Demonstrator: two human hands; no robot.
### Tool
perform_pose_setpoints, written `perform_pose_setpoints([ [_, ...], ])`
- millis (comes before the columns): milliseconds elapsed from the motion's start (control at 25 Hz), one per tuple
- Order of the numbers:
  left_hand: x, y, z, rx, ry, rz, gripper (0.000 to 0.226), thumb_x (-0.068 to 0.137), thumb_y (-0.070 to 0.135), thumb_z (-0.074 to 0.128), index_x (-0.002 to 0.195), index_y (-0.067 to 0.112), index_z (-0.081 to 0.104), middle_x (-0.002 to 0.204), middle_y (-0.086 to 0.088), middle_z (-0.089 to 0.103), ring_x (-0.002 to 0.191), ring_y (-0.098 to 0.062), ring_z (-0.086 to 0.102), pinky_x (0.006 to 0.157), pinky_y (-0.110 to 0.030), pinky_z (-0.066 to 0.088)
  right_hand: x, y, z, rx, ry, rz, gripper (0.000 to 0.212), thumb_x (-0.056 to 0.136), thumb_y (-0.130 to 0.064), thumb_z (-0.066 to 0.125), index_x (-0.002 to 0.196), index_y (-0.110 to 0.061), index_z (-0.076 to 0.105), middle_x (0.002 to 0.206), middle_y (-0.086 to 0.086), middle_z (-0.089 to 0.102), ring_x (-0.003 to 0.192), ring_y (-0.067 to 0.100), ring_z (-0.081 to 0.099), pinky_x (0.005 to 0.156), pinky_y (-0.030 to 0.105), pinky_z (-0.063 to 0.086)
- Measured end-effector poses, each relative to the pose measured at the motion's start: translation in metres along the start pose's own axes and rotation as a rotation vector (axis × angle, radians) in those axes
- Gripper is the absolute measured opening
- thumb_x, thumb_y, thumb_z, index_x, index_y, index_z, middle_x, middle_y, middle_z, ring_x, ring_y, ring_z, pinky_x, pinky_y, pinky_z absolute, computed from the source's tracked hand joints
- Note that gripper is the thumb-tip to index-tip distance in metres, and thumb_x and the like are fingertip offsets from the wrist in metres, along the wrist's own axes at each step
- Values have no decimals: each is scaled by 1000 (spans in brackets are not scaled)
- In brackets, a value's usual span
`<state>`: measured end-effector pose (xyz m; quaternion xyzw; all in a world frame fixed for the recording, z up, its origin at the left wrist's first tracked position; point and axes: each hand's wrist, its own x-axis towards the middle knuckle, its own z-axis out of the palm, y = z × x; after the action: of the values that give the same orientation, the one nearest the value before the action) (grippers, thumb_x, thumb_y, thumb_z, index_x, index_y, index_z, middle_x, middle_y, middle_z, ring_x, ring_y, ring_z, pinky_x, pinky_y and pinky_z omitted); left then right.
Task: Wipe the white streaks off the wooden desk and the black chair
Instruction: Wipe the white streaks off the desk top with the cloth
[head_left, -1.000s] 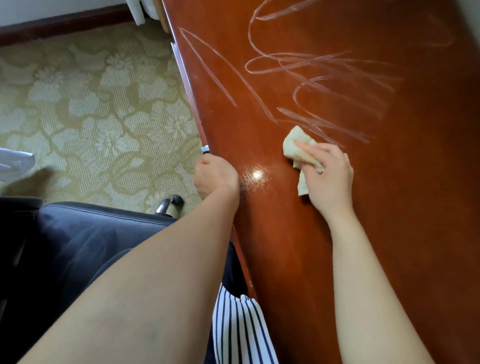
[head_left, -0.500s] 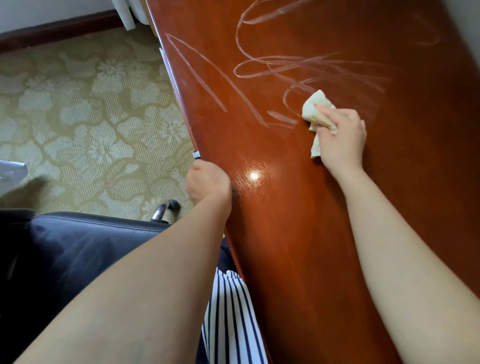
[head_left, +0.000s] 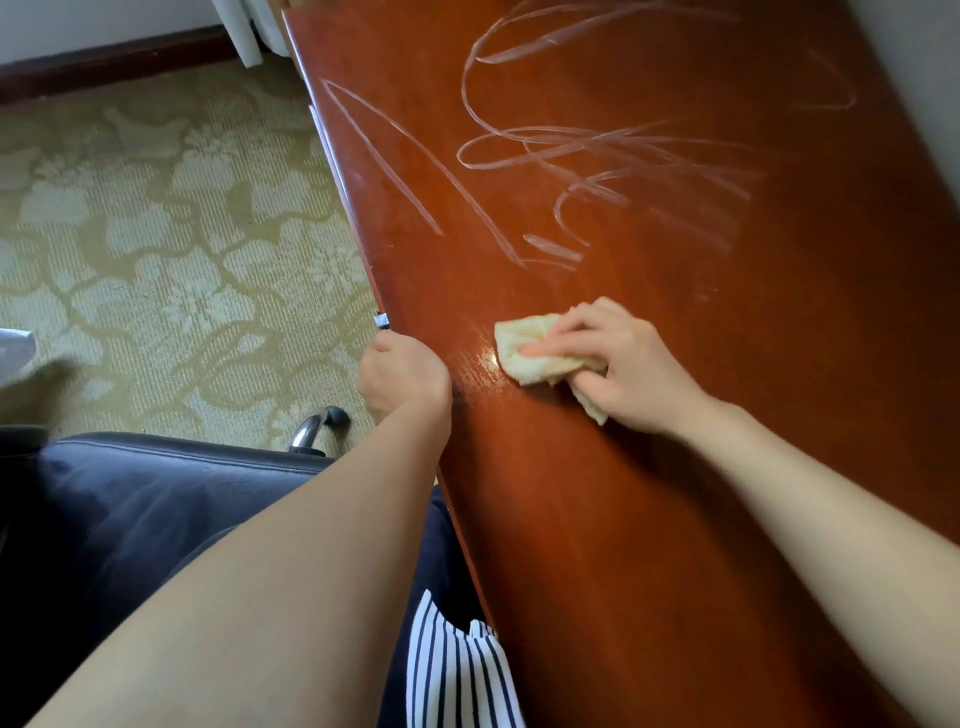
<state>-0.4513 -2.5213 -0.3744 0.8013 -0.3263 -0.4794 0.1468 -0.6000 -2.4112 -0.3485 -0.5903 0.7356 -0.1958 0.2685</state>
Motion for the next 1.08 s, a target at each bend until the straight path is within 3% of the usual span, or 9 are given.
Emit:
perform_pose_setpoints([
  [240,3,-1,2,23,9,-6,51,101,30,18,115,6,61,122,-13,59,109,-33,53,93,-39,39,82,15,-18,-27,297,155,37,83,-2,58,112,-22,69,109,3,65,100,17,49,77,8,26],
  [360,3,-1,2,49,20,-10,51,101,30,18,115,6,61,122,-13,59,109,-33,53,93,-40,40,106,10,-6,4,593,361,32,86,-8,56,111,-22,70,109,2,66,103,22,52,75,9,28],
  [440,4,-1,2,51,25,-13,51,101,30,18,116,6,60,122,-14,59,110,-34,53,96,-41,41,109,2,5,15,660,470,33,88,-10,56,115,-24,67,112,0,65,106,19,50,79,14,29],
  [560,2,0,2,48,26,-12,51,101,30,18,117,3,59,124,-16,57,112,-36,53,98,-42,40,90,-4,10,66,482,295,35,83,-6,58,112,-22,69,104,2,66,99,18,48,75,12,29],
  [720,0,2,0,60,2,-12,50,102,26,18,120,0,57,129,-17,55,118,-35,49,95,-38,35,44,-14,8,114,149,49,41,71,2,62,103,-23,73,91,-1,68,85,9,45,79,18,39],
  [840,-2,4,-1,71,-12,2,50,103,24,17,122,1,56,130,-17,55,120,-34,47,94,-36,34,33,-16,-1,49,-88,-44,43,72,2,63,102,-27,73,94,-6,67,89,8,49,84,22,41],
  [960,-4,6,-3,66,-21,6,50,103,24,17,123,0,56,131,-18,54,121,-33,47,95,-35,33,52,-16,-6,30,-130,-66,44,73,5,61,104,-25,72,94,-8,65,90,5,48,85,21,41],
  [1080,-3,5,-2,58,-27,0,50,103,25,17,123,1,56,130,-17,54,118,-33,48,92,-35,34,85,-26,-3,38,-27,-51,43,75,6,58,104,-22,72,91,-12,60,89,8,46,83,17,36],
])
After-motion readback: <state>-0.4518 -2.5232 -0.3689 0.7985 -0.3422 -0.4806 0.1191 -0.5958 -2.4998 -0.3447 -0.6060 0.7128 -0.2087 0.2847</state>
